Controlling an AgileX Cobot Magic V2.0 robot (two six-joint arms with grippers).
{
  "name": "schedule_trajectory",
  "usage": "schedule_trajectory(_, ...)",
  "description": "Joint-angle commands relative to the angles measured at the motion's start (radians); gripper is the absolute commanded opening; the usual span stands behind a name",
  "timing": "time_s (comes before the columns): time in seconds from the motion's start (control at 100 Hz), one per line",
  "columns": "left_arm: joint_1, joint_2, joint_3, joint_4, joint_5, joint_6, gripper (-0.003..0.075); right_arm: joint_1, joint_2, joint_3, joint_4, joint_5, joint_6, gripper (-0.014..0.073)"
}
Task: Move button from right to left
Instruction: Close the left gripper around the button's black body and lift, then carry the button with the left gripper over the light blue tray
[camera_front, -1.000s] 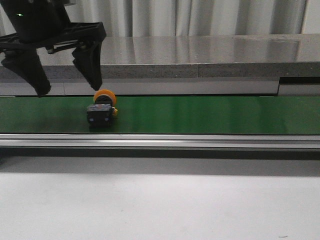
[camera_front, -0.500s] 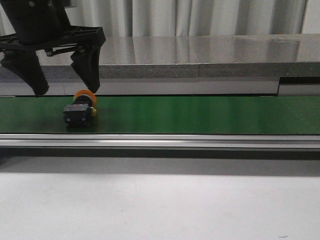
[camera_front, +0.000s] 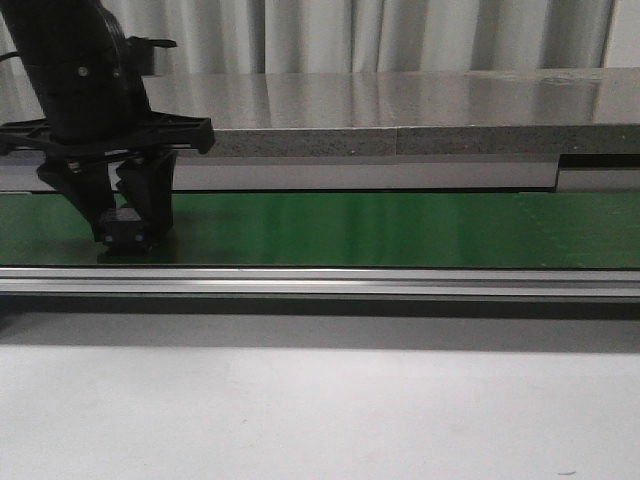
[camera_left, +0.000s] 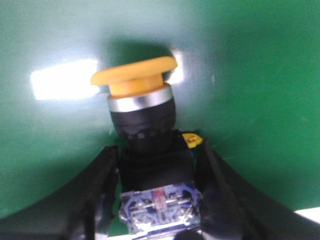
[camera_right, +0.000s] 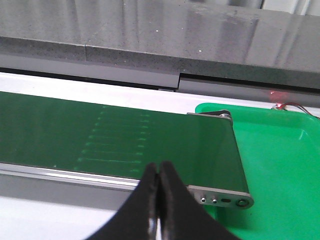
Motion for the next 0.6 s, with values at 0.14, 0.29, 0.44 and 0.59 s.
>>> schedule_trajectory(0.14,0.006,-0.068,-0.029,0.0,-0.014,-0.028,0.0025,0.002,0.006,-0.027,0.001,-0.082,-0.003,-0.0068)
schedule_trajectory(0.29,0.029,-0.123,-0.029,0.01,-0.02,-0.026,0.0026,0.002,0.006,-0.027,0.001,-0.082,-0.003,-0.0068)
schedule_trajectory(0.44,0.116,-0.18,-0.029,0.017,-0.012,0.032,0.0026,0.002,0.006,-0.027,0.001,-0.082,-0.003,-0.0068)
schedule_trajectory(0.59,0.247,-0.204,-0.029,0.017,0.028,0.122,0.0026,0.002,0.006,-0.027,0.001,-0.082,-0.003,-0.0068)
